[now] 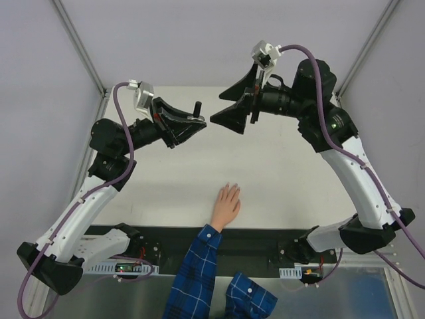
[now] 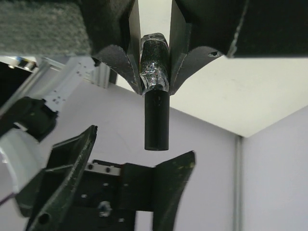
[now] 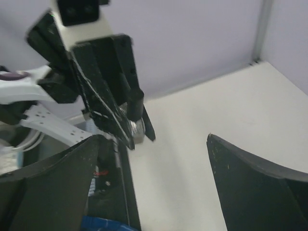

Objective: Paint the nails

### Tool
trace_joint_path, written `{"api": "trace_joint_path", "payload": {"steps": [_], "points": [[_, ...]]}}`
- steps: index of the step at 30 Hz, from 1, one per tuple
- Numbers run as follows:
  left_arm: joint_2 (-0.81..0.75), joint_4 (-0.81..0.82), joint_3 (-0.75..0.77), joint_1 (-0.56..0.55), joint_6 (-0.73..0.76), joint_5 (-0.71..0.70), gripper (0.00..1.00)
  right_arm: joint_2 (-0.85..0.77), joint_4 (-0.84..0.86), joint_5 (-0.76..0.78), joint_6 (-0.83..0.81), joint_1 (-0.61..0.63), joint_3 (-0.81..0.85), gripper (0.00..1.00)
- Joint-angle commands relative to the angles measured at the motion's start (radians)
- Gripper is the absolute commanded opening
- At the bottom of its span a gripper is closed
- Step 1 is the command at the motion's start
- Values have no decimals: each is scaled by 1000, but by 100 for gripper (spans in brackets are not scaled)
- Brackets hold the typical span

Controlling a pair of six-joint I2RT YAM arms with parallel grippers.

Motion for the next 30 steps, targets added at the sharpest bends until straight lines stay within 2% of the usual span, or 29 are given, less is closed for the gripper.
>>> {"api": "trace_joint_path", "payload": {"steps": [1,2,3,5,8,9,10,16,26,30], "points": [[-29,207,-48,11,-179,156,0,24,529,-428,352,-39,-109,99],[-29,223,-52,11,-191,164,0,39,608,-464,386,-39,-102,99],[-28,231,-52,11,-198,176,0,73,650,-481,423,-37,-97,94],[-22,241,-46,11,-207,190,0,101,763,-505,533,-37,-97,89],[-16,272,-45,11,-222,191,0,159,843,-531,644,-36,-74,75],[-14,277,-45,11,-227,191,0,183,860,-534,667,-34,-65,63],[-10,283,-42,11,-231,191,0,191,874,-540,684,-34,-65,59],[3,297,-39,14,-241,193,0,197,916,-538,712,-23,-97,62],[21,297,-13,34,-253,190,0,196,933,-548,713,0,-131,58],[30,289,3,43,-256,193,0,202,933,-549,715,-2,-131,46]]}}
